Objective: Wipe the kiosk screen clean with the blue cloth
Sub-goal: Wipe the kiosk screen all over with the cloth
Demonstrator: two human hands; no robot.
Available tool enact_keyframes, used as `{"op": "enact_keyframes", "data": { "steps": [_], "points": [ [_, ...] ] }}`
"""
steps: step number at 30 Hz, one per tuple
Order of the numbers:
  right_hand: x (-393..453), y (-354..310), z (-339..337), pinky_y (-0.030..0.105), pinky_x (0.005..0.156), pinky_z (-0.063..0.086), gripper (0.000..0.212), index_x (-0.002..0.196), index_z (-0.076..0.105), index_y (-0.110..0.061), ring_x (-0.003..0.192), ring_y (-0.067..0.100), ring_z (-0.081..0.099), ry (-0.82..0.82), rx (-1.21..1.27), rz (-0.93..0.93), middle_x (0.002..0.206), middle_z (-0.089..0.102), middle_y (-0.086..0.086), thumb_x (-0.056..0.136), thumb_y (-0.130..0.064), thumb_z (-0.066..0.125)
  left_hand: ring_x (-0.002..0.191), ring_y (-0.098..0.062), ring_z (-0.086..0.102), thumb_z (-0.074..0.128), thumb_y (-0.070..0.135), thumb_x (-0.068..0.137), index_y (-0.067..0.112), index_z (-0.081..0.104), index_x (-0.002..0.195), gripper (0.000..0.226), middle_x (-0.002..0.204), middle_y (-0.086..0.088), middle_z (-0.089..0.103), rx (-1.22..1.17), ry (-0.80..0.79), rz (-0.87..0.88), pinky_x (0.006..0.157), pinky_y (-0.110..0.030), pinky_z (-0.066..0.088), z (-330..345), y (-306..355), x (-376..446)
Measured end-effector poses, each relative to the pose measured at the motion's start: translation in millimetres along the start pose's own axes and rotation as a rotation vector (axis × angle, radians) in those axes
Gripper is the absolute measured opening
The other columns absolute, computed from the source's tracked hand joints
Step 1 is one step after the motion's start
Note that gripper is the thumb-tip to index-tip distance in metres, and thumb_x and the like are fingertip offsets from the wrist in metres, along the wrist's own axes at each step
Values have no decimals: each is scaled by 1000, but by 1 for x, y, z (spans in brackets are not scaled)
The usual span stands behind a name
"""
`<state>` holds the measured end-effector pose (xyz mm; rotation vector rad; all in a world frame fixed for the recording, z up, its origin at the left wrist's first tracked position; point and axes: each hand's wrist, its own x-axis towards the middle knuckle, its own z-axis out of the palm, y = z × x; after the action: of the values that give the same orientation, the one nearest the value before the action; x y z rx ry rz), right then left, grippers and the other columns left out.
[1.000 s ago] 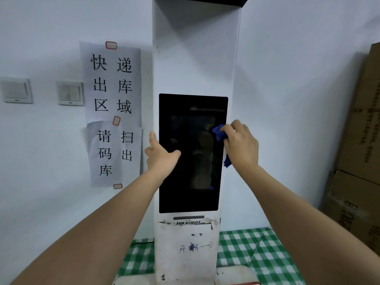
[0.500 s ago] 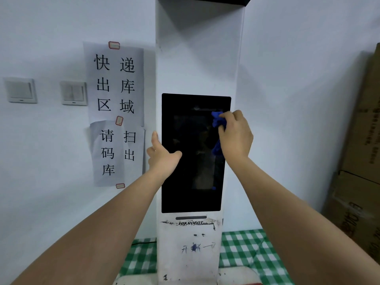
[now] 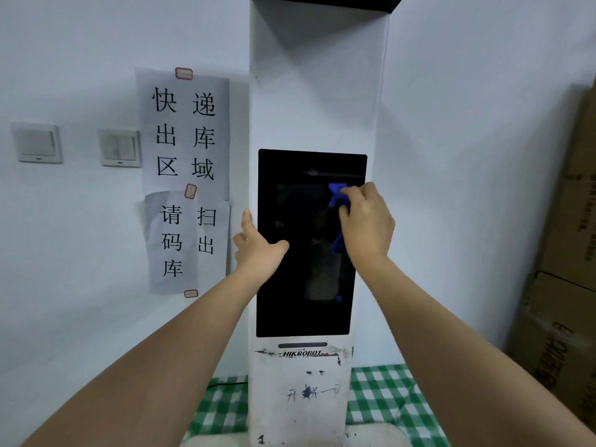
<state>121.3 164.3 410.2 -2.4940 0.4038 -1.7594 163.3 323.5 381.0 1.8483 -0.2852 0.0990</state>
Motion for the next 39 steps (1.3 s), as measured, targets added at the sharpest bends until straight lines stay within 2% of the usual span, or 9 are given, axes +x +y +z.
{"op": "enact_keyframes", "data": {
  "steps": [3,5,10,13,19,25,27,32,39],
  "points": [
    [-12,1,6,22,42,27,29,85,69,-10,60,27,55,-50,-136,-342,79,58,9,60,2,78,126,-32,42,57,19,86,34,-8,150,93,152,-8,14,1,-7,-4,86,-31,35,-1,0,1],
    [-2,12,1,22,39,29,29,83,70,-12,59,27,55,-29,-185,-427,77,59,8,57,0,78,127,-32,41,57,19,86,34,-8,150,93,152,-8,14,4,-13,-4,86,-31,34,-1,0,0],
    [17,19,-10,32,48,41,20,99,68,-10,77,31,55,31,-71,-22,92,57,12,81,-5,58,125,-30,41,56,16,87,34,-7,150,91,153,-7,13,1,-44,-5,84,-31,35,-5,0,-1],
    [0,2,2,30,43,37,17,89,65,-7,70,32,55,14,-46,-104,88,56,14,73,-3,67,127,-30,40,56,16,86,34,-7,151,92,153,-7,12,-3,-51,-5,85,-31,34,-7,-1,1],
    [12,15,-3,20,38,21,35,77,64,-9,52,24,51,-10,-270,-364,73,55,8,50,7,80,130,-31,38,57,16,86,33,-6,151,92,154,-7,12,0,-48,6,92,-32,35,-7,-2,1],
    [12,10,-4,31,51,33,20,101,62,-7,69,30,54,-3,-43,40,97,54,13,82,-7,61,131,-30,38,57,16,86,34,-7,151,93,155,-6,11,9,-63,8,90,-31,35,-9,-3,1],
    [5,-2,-2,31,53,33,20,103,62,-7,71,31,55,-13,1,54,101,55,13,83,-8,62,130,-30,39,57,16,86,34,-7,151,93,154,-5,12,12,-57,6,89,-31,34,-9,-3,2],
    [1,6,0,28,44,30,14,86,62,-4,63,31,53,-80,-68,-229,86,54,13,74,-1,67,129,-31,40,57,16,85,35,-7,151,93,154,-6,13,13,-46,1,93,-33,36,-7,-3,1],
    [7,4,1,33,58,40,24,108,62,-10,71,27,54,16,146,170,104,51,10,84,-7,60,133,-30,36,56,17,87,35,-10,150,93,156,-4,9,29,-92,-1,92,-33,34,-10,-3,-1]
  ]
}}
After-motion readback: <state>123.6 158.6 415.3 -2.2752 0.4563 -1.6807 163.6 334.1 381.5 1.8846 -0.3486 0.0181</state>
